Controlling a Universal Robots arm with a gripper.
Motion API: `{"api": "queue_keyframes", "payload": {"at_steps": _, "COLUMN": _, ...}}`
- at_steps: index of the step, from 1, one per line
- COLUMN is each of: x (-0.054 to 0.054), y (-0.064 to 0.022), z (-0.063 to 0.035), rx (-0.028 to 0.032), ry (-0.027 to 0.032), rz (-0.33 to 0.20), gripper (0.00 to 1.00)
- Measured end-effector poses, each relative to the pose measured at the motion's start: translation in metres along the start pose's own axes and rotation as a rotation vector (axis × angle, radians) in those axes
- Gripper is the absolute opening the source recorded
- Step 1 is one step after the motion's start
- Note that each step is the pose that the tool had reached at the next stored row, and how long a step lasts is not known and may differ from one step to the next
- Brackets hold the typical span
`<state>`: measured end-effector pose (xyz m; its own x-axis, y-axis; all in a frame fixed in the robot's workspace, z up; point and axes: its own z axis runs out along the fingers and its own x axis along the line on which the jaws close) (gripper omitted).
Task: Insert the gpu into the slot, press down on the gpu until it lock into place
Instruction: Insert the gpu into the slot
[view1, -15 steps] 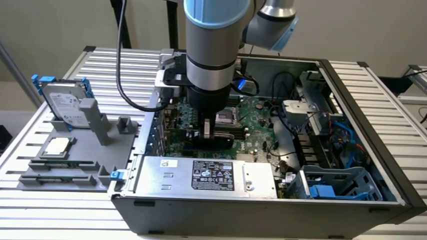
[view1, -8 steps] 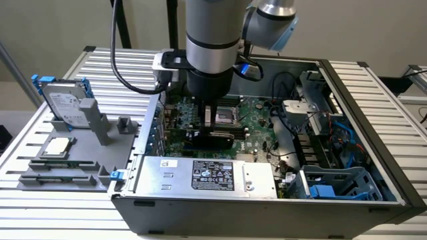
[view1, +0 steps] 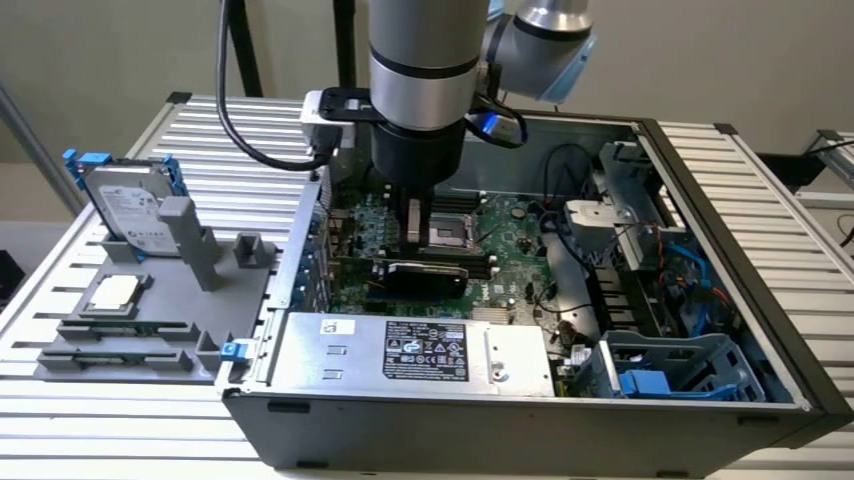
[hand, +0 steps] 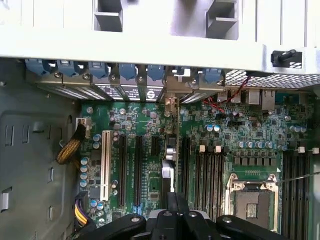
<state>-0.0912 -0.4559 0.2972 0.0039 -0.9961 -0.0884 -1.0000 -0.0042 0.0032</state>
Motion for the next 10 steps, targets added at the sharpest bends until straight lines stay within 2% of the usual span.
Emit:
{"api": "queue_keyframes", "payload": {"at_steps": 3, "x": -0.003, "y": 0.0015, "z": 0.0021, "rx": 0.0001, "ry": -0.0001, "rz": 0.0, "gripper": 0.11}}
{"api": "queue_keyframes", "payload": {"at_steps": 10, "x": -0.003, "y": 0.0028, "z": 0.0145, "rx": 0.0, "ry": -0.0001, "rz": 0.0, "gripper": 0.11}}
